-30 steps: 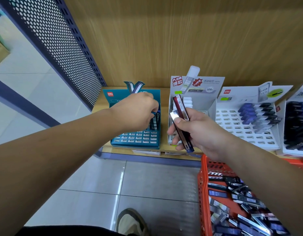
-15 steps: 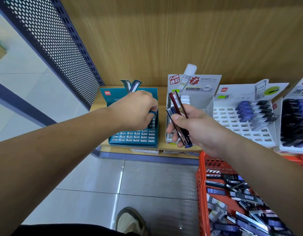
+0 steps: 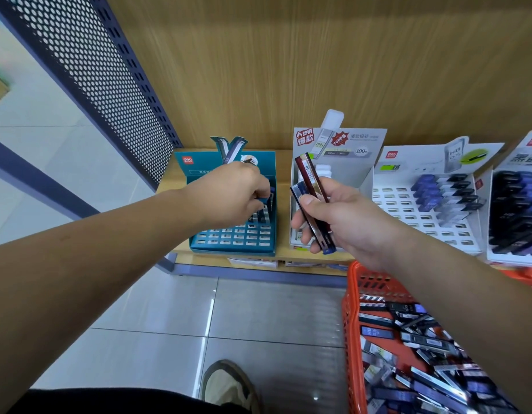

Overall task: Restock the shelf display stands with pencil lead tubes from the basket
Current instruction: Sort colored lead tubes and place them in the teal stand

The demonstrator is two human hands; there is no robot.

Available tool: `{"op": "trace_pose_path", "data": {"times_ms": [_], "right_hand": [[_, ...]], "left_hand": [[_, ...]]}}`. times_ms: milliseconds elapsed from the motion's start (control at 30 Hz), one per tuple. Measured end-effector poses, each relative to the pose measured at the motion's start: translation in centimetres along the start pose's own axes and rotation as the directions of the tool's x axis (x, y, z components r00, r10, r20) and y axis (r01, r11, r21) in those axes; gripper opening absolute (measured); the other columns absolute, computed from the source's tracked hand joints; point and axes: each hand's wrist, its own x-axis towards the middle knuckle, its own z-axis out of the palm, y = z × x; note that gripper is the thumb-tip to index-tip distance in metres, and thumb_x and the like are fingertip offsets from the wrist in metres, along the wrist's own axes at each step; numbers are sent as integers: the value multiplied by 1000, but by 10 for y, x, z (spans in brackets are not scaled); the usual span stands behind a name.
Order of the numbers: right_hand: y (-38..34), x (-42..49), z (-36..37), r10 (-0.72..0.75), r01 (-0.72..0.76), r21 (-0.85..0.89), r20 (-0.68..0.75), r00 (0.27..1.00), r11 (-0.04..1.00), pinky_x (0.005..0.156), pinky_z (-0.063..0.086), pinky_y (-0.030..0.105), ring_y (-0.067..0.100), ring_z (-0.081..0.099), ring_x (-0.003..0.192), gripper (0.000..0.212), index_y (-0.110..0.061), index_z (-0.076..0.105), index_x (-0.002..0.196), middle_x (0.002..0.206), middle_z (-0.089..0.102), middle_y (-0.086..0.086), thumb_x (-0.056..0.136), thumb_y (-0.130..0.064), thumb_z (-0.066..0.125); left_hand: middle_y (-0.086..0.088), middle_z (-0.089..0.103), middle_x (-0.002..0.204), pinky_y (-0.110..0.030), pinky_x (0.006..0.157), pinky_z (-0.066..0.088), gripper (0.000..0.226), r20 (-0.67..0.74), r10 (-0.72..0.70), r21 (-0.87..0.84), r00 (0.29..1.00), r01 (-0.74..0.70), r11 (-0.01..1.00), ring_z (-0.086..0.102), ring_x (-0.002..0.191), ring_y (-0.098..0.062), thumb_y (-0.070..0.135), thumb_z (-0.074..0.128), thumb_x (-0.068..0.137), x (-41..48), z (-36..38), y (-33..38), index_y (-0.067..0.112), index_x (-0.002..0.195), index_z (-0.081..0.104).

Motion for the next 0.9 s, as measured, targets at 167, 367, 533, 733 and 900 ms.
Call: {"op": "trace_pose_path", "data": {"times_ms": [167, 367, 533, 733, 900], "right_hand": [[1, 0, 3, 37, -40, 90, 33, 999, 995, 55, 47, 37, 27, 61, 68, 15, -8, 59, 116, 87, 73, 14, 109, -8, 46], [-2, 0, 9, 75, -79, 134, 41, 996, 988, 57, 53, 31, 21, 64, 65, 15, -1, 65, 108, 91, 73, 16, 104, 1, 51], [-6, 1, 19, 139, -148, 149, 73, 988, 978, 62, 59, 39, 29, 69, 67, 17, -2, 65, 117, 92, 75, 21, 105, -4, 52], [-7, 1, 28, 145, -146, -3, -11, 989, 989, 41, 35, 25, 21, 49, 45, 20, -9, 61, 122, 74, 69, 15, 104, -6, 52], [-13, 8, 40, 175, -175, 25, -16, 984, 984, 41, 18, 18, 14, 30, 41, 20, -10, 62, 117, 67, 61, 14, 102, -6, 50]], "left_hand": [[5, 59, 87, -37, 73, 52, 9, -110, -63, -61, 992, 57, 997, 57, 76, -15, 19, 75, 90, -2, -5, 5, 16, 94, 67], [-10, 72, 82, -25, 59, 55, 4, 1, -360, -786, 933, 224, 577, 66, 70, -11, 14, 69, 98, -14, -15, 31, 13, 99, 72], [-6, 70, 78, -25, 59, 54, 15, 51, -439, -873, 897, 254, 417, 66, 68, -14, 5, 72, 93, -28, -19, 22, 8, 108, 70], [7, 68, 87, -15, 73, 52, 19, 8, -288, -682, 958, 216, 699, 62, 73, -3, 16, 72, 96, -53, -14, 6, 23, 113, 74], [8, 65, 123, -34, 96, 48, 28, -112, -77, -160, 991, 59, 985, 58, 113, -12, 38, 78, 88, -59, -10, 2, 33, 115, 74]]}}
